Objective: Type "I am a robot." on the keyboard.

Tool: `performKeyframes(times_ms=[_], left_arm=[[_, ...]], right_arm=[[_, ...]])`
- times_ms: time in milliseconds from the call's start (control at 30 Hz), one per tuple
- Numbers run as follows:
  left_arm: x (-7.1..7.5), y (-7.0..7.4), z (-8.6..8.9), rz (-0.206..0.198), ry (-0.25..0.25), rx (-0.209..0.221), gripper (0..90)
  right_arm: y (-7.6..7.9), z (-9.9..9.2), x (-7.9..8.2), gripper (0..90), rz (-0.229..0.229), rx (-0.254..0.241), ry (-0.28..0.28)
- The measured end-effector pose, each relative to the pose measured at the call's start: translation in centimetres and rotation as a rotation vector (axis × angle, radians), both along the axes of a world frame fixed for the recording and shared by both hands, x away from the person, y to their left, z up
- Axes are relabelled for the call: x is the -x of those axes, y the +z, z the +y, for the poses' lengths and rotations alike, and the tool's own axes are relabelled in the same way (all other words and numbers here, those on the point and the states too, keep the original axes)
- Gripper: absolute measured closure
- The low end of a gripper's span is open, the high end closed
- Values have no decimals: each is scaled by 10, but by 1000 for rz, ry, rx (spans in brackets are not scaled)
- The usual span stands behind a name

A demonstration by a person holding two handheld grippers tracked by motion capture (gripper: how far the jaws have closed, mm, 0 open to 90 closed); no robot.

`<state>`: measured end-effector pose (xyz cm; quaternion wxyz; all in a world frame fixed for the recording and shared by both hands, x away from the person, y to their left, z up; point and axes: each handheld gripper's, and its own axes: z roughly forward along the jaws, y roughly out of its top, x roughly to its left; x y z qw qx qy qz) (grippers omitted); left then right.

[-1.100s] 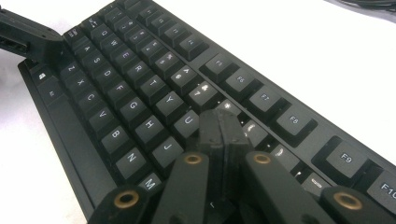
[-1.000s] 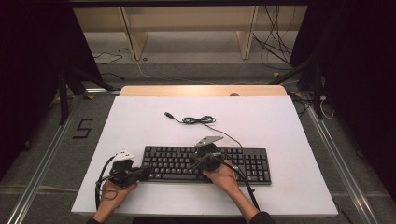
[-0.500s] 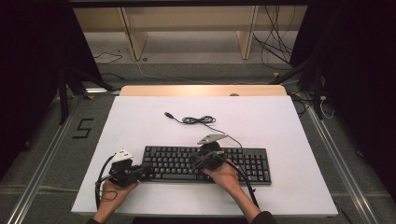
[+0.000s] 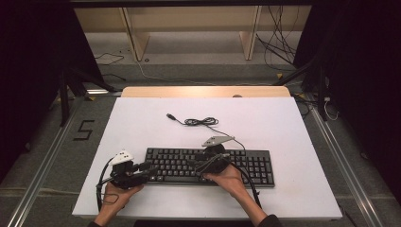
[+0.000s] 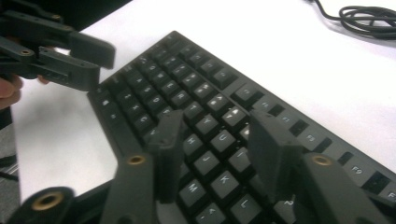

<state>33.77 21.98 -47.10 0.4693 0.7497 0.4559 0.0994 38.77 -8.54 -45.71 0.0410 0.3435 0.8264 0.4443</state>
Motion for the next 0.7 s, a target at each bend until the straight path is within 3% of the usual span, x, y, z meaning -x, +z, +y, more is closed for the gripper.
performKeyframes(times_ms=[100,300,500,700], left_arm=[[0,0,0,-1,-4,11,468],[1,2,0,-25,2,41,378],[1,3,0,-49,3,51,316],[1,3,-1,-52,3,50,306]], right_arm=[[2,0,3,487,-4,-3,12],[3,0,10,485,-1,-8,34],[3,-1,21,548,-4,-10,66],[1,-1,30,696,-4,-2,84]])
